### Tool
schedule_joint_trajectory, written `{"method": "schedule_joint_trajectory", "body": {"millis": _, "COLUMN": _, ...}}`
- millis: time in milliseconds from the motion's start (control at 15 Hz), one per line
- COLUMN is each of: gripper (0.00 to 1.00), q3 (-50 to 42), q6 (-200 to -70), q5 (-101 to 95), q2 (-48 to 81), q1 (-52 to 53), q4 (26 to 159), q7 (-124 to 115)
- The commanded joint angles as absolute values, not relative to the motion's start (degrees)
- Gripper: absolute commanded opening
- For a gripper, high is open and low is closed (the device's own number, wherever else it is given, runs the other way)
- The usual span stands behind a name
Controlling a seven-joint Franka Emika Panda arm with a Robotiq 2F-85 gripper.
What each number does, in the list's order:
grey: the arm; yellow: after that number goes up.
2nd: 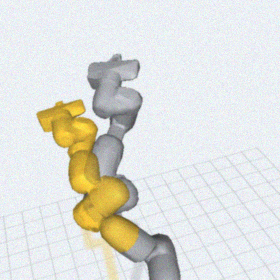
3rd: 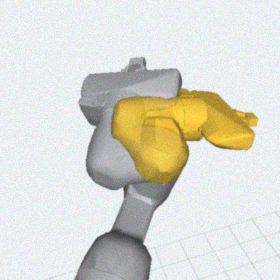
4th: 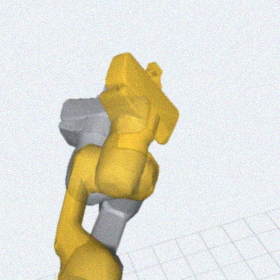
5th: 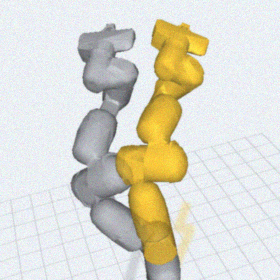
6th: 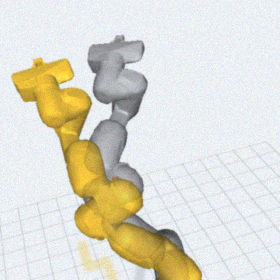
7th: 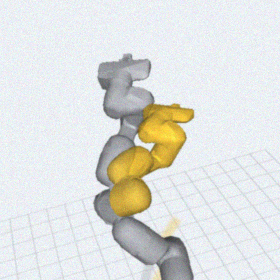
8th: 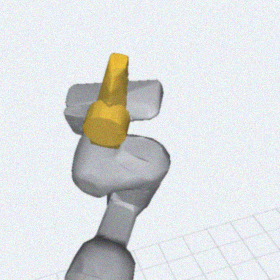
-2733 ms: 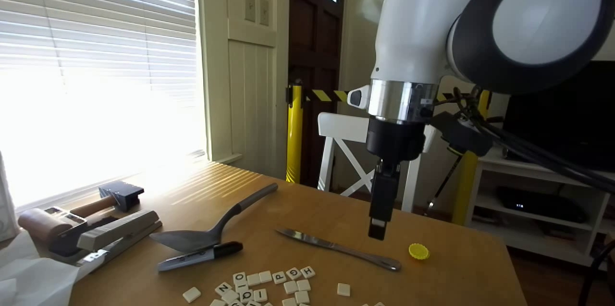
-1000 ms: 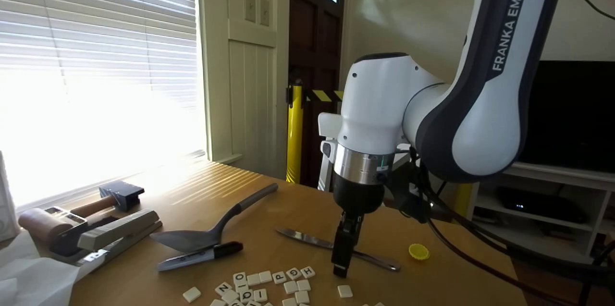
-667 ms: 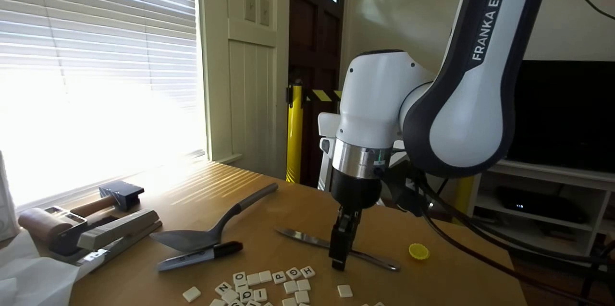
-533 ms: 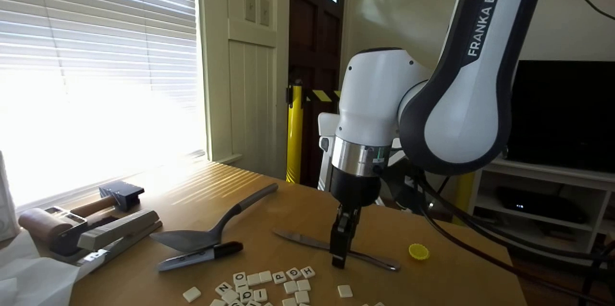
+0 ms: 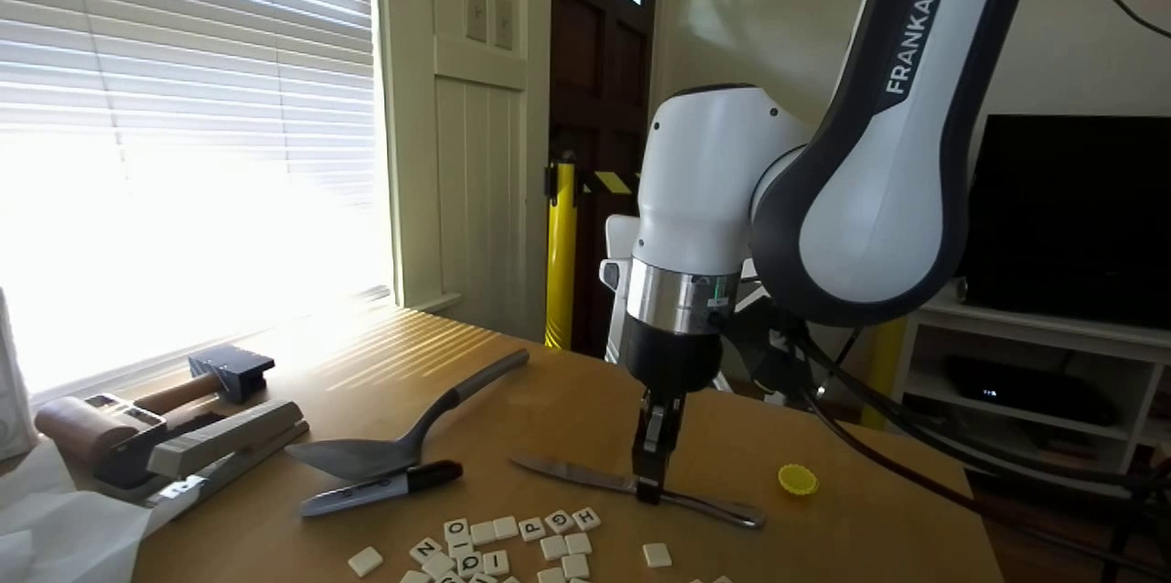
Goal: Drag the scrabble letters with the butter knife
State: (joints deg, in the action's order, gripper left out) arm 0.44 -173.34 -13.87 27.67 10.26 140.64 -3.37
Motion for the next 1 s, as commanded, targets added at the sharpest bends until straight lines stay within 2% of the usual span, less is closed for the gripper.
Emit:
{"method": "schedule_joint_trajectory", "body": {"millis": 0, "gripper": 0.04, "q3": 1.4, "q6": -171.6, "q5": -12.7, "q2": 25.3, "q1": 11.1, "q4": 141.8, "q7": -0.6}}
{"method": "schedule_joint_trajectory", "body": {"millis": 200, "gripper": 0.04, "q3": -3.7, "q6": -170.3, "q5": -16.5, "q2": 23.3, "q1": 18.1, "q4": 142.0, "q7": -1.7}}
{"method": "schedule_joint_trajectory", "body": {"millis": 667, "gripper": 0.04, "q3": -30.4, "q6": -171.6, "q5": -36.8, "q2": 23.6, "q1": 43.7, "q4": 140.1, "q7": -11.2}}
{"method": "schedule_joint_trajectory", "body": {"millis": 933, "gripper": 0.04, "q3": -41.1, "q6": -173.3, "q5": -45.5, "q2": 26.7, "q1": 53.3, "q4": 140.2, "q7": -14.9}}
